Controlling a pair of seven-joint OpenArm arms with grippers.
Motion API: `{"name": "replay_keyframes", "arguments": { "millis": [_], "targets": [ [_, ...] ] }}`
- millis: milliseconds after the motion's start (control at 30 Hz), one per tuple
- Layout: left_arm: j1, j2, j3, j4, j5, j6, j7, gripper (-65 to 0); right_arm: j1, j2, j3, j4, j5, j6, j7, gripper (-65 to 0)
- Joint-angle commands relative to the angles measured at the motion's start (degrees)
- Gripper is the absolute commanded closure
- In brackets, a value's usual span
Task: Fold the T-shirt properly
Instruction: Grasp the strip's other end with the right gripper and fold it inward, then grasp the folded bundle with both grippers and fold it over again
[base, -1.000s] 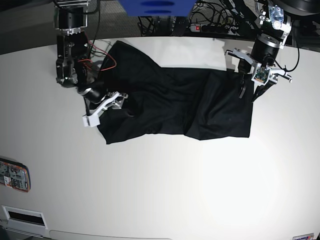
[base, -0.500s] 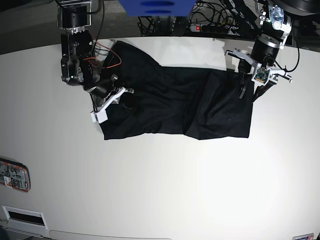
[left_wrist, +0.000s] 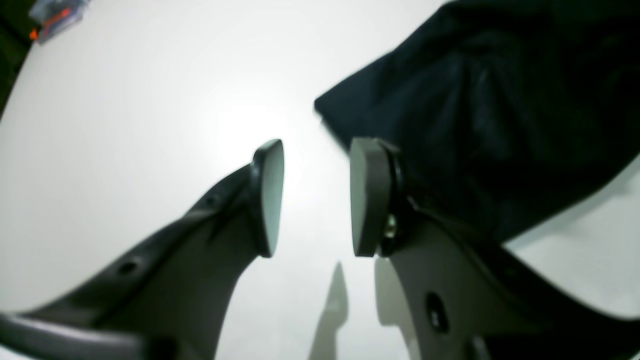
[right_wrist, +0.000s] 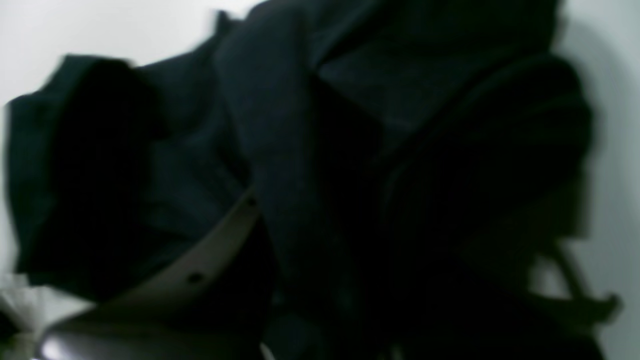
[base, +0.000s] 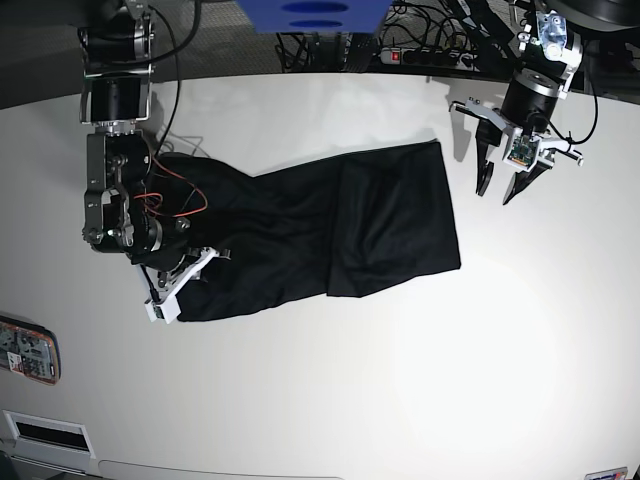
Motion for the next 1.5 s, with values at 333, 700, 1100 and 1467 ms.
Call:
{"name": "replay_keyframes", "arguments": {
  "millis": [333,700,1100,1467],
  "targets": [
    [-16.0,1.1,12.3,-20.3,3.5,0.2,-1.4,-21.3,1.1,-2.5,-1.2,2.0,-23.4,-0.1,-1.8,0.0],
    [-17.1,1.6,12.8,-15.9,4.1,0.2,-1.1,-21.3,1.2,-2.5,-1.2,6.0,-24.5,-0.1,-6.6,0.0],
    [-23.3,1.9,14.8,-22.1,6.1,0.2,-1.1,-21.3,3.4,-2.6,-1.3,15.0,-24.5,-0.1,-14.5,0.0],
    [-28.6,6.5,19.6,-30.5,14.9,0.3,-1.3,-21.3,3.9,-7.8,-7.0,17.6,-25.2,-0.2,-14.5,0.0]
  ]
}}
